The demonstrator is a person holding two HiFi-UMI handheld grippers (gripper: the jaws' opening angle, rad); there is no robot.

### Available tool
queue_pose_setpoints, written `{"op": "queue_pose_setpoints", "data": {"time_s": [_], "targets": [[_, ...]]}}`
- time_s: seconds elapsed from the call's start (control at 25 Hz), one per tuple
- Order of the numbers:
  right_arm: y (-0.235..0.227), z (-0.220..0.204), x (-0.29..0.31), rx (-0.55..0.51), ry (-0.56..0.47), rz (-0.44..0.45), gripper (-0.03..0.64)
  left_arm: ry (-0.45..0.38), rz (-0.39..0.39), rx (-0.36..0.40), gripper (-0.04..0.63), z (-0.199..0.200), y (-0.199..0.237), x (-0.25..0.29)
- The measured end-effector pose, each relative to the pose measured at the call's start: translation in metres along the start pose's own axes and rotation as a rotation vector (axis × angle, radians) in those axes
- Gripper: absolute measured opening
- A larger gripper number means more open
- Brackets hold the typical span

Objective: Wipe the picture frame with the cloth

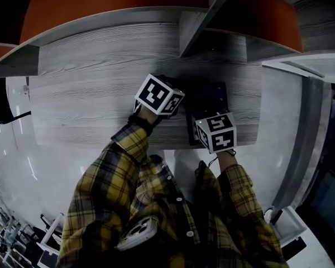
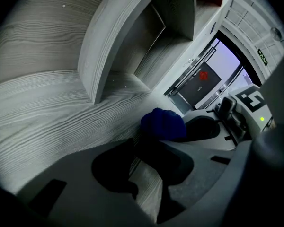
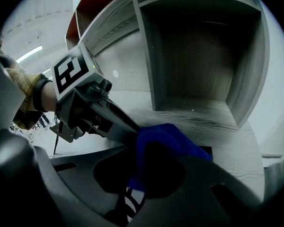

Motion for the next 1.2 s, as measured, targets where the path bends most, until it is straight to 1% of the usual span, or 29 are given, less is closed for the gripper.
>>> {"op": "queue_pose_setpoints", "data": {"time_s": [0.12, 0.32, 0.52, 0.84, 1.2], "targets": [[0.001, -0.002, 0.001, 0.016, 0.024, 0.02, 0.048, -0.001, 0.01, 0.009, 0.109, 0.0, 0.002, 0.0], [0.01, -0.015, -0.008, 0.02, 0.06, 0.035, 0.048, -0.004, 0.013, 0.004, 0.109, 0.0, 0.002, 0.001], [0.024, -0.035, -0.023, 0.031, 0.088, 0.059, 0.048, -0.004, 0.013, 0.002, 0.109, -0.001, 0.002, -0.001], [0.041, -0.074, -0.05, 0.053, 0.161, 0.106, 0.048, -0.005, 0.011, 0.003, 0.109, -0.001, 0.001, -0.001], [0.05, -0.102, -0.074, 0.128, 0.183, 0.13, 0.048, -0.006, 0.011, 0.002, 0.109, 0.0, 0.001, 0.0]]}}
Point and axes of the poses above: the fingertips, and each gripper's own axes: x forward along the fingers, y to its left, z out of its top, the point moved 5 cm from there along -x, backward along the fingers, and after that the axes turned 1 degree about -x, right-handed, at the moved point
